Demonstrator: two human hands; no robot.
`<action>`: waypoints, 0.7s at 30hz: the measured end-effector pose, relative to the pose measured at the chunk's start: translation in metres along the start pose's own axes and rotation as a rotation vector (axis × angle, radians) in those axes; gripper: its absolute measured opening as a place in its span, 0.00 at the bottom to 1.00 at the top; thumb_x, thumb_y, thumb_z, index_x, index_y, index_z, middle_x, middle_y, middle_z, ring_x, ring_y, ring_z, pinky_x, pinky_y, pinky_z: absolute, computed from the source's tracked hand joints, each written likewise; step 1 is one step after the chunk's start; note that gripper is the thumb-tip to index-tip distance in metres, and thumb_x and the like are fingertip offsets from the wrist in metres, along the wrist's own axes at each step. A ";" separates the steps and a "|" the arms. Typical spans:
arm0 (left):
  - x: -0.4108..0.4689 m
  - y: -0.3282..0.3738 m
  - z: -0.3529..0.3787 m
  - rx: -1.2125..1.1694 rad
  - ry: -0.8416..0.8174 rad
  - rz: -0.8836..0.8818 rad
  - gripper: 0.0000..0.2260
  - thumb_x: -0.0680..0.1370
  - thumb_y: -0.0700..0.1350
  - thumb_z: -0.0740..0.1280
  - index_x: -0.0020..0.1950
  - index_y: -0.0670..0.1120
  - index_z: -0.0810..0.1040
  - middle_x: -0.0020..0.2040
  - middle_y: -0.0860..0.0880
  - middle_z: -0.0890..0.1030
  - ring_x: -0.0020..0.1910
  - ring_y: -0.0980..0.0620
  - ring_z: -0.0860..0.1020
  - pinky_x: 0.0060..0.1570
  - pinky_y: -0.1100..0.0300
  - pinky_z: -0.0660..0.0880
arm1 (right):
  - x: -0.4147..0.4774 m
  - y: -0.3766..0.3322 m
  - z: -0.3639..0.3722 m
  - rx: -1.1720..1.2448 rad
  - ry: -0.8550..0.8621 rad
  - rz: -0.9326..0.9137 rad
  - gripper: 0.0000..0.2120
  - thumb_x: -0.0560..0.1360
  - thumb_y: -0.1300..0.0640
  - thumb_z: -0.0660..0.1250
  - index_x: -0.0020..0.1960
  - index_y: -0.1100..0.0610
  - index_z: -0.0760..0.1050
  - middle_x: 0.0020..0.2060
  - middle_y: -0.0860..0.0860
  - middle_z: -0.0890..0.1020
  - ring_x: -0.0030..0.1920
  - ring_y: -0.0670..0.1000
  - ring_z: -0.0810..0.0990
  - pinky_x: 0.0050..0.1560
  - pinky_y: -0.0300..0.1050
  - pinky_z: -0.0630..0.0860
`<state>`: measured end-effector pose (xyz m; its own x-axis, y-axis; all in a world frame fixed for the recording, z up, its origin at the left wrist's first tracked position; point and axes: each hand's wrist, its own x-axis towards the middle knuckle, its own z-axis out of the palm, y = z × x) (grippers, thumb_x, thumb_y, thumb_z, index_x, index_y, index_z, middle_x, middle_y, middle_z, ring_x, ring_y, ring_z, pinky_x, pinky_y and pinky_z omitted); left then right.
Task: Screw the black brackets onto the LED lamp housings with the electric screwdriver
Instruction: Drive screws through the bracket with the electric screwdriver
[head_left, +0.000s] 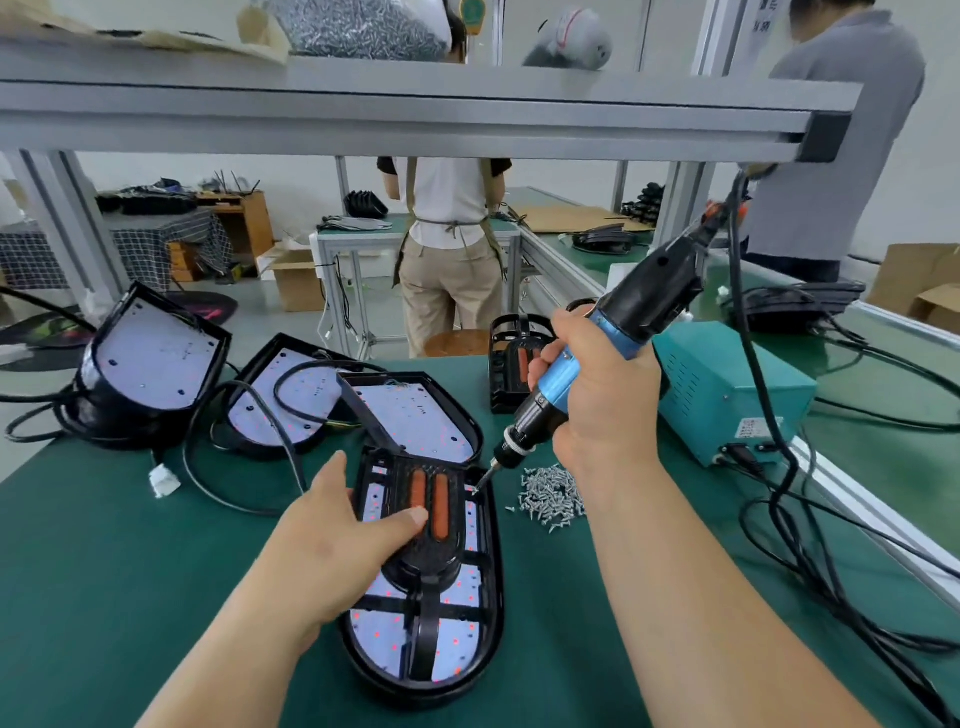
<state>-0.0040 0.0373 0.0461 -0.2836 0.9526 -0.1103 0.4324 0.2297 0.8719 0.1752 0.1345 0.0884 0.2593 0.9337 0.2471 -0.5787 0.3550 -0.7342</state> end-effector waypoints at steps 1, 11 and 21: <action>-0.002 0.001 0.001 0.037 0.004 0.012 0.45 0.73 0.52 0.75 0.81 0.49 0.51 0.72 0.47 0.73 0.70 0.47 0.71 0.70 0.49 0.67 | 0.000 0.000 0.000 0.001 -0.001 0.000 0.09 0.68 0.64 0.73 0.38 0.55 0.73 0.29 0.53 0.73 0.29 0.53 0.72 0.33 0.45 0.77; -0.010 0.004 0.005 0.132 0.003 0.056 0.24 0.73 0.50 0.74 0.67 0.50 0.72 0.59 0.46 0.80 0.59 0.44 0.78 0.62 0.45 0.74 | -0.004 0.000 0.003 -0.007 -0.030 -0.019 0.09 0.66 0.62 0.72 0.41 0.56 0.72 0.29 0.53 0.73 0.28 0.51 0.72 0.32 0.44 0.76; -0.013 0.007 0.006 0.081 0.010 0.081 0.15 0.73 0.47 0.74 0.57 0.53 0.75 0.56 0.48 0.81 0.54 0.46 0.80 0.59 0.46 0.76 | -0.018 0.001 0.013 -0.134 -0.204 -0.092 0.09 0.67 0.60 0.72 0.42 0.58 0.72 0.30 0.52 0.73 0.28 0.50 0.73 0.32 0.43 0.75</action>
<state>0.0080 0.0274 0.0503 -0.2531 0.9668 -0.0361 0.5220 0.1678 0.8363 0.1597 0.1188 0.0912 0.1371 0.8926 0.4295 -0.4489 0.4425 -0.7764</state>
